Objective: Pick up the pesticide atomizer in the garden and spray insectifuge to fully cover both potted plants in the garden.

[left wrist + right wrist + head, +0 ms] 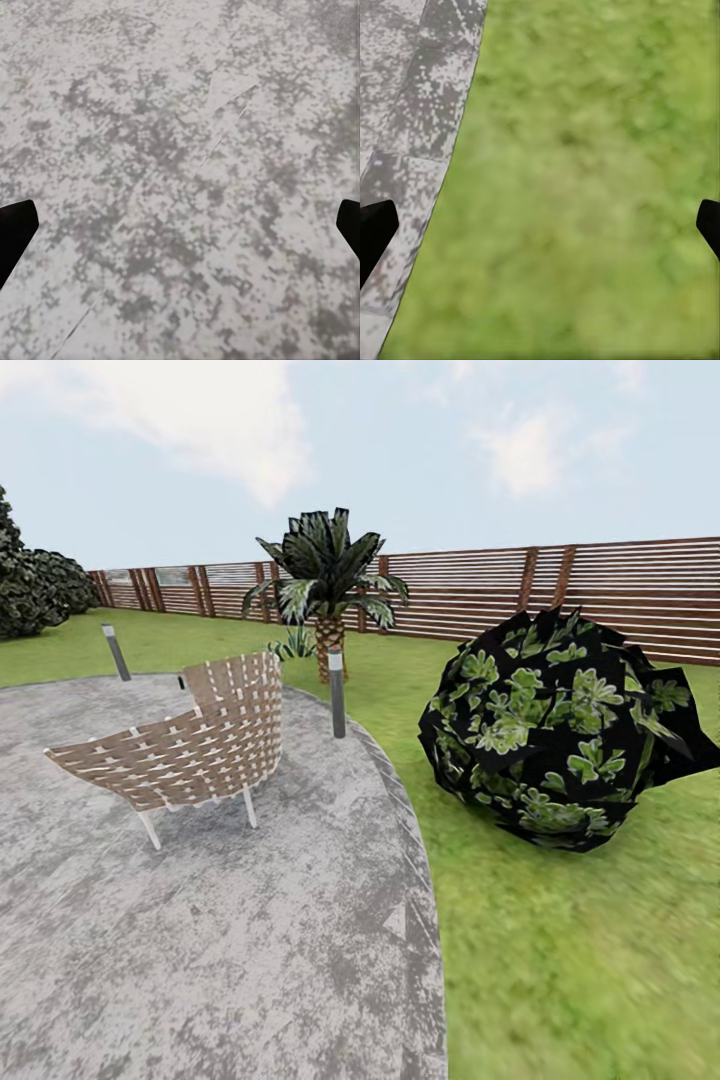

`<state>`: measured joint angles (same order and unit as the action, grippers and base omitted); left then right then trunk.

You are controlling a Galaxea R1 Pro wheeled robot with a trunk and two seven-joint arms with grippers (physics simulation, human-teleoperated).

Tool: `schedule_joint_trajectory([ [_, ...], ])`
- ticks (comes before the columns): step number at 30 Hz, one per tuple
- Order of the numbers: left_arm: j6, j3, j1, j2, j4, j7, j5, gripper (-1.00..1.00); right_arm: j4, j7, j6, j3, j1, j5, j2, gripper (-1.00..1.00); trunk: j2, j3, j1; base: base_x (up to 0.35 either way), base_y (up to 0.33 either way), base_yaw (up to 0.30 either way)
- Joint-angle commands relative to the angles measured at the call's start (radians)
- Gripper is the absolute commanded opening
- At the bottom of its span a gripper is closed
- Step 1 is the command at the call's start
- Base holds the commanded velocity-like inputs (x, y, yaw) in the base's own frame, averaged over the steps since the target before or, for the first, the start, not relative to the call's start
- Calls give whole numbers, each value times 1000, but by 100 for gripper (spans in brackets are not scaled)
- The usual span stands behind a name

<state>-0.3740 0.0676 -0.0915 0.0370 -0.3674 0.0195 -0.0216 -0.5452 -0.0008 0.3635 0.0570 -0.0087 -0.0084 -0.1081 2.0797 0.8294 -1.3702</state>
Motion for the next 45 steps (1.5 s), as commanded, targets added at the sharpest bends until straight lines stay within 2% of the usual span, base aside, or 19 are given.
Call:
schedule_joint_trajectory([
  [1, -3, 1, -1, 0, 1, 2, -3, 100, 1, -1, 3, 0, 0, -1, 0, 100, 0, 1, 0, 0, 0, -13],
  [18, -3, 2, -1, 7, 1, 2, -3, 100, 2, -2, 3, 1, 0, 1, 1, 100, 0, 1, 0, 215, -187, -244],
  [45, -3, 1, -1, 14, 1, 2, -3, 100, 2, -2, 3, 1, 0, 1, 1, 100, 0, 1, 0, 275, -217, -267],
])
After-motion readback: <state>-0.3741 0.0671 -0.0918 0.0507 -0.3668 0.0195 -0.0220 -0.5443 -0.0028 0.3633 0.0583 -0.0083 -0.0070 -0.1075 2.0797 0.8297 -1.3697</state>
